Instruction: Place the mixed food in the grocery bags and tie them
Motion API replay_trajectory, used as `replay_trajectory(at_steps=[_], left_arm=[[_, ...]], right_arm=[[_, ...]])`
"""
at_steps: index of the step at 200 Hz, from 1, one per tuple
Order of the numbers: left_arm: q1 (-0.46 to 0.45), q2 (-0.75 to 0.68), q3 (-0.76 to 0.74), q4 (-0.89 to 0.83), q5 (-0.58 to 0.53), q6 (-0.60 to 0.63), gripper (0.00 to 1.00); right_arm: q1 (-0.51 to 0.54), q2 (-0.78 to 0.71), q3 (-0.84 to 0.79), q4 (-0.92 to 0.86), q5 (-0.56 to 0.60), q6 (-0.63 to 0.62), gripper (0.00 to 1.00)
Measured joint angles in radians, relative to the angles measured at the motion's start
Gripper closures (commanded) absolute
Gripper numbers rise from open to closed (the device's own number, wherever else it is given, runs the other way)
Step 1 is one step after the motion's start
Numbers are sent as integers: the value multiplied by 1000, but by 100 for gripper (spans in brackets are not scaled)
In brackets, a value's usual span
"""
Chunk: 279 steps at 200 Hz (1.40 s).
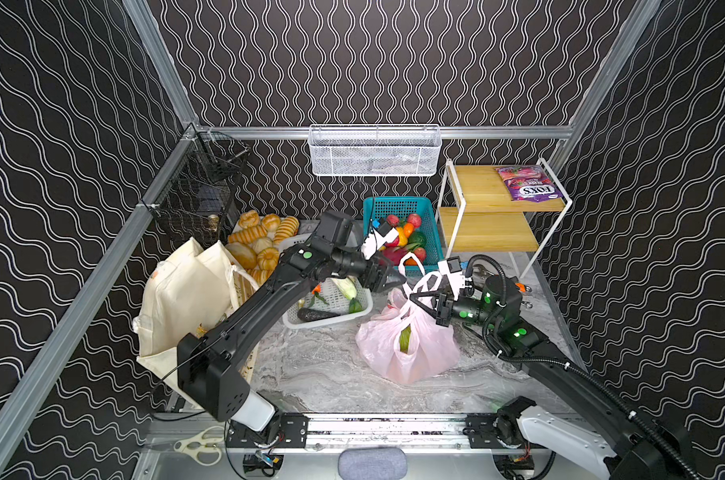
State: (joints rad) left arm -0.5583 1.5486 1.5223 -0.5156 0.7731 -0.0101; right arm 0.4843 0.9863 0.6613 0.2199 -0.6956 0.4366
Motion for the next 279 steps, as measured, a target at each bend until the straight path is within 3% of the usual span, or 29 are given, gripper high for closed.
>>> replay_trajectory(at_steps=[31,67,99,182,212,244,279], left_arm=[[11,78,100,3,67,-24,55],[13,86,127,-37,129,-6,100],[13,5,54,-14,109,-23,100],[-2,-225,-289,114,-21,-329,100],[-108,-247,-373,219,-10,-425,100],[-244,-192,-336,230,-64,-434,100],[-290,-175,-351,225,-145,-428,100]], right_arm=[[0,3,8,-16,-17,-11,100],[0,11,23,-30,-19,-13,100],[-6,14,39,-45,18,7,100],[-24,-4,21,5,73,178,100],[-29,-5,29,6,82,208,100],[-29,-2,51,-22,80,226,100],[-29,1,55,-67,81,233,100]])
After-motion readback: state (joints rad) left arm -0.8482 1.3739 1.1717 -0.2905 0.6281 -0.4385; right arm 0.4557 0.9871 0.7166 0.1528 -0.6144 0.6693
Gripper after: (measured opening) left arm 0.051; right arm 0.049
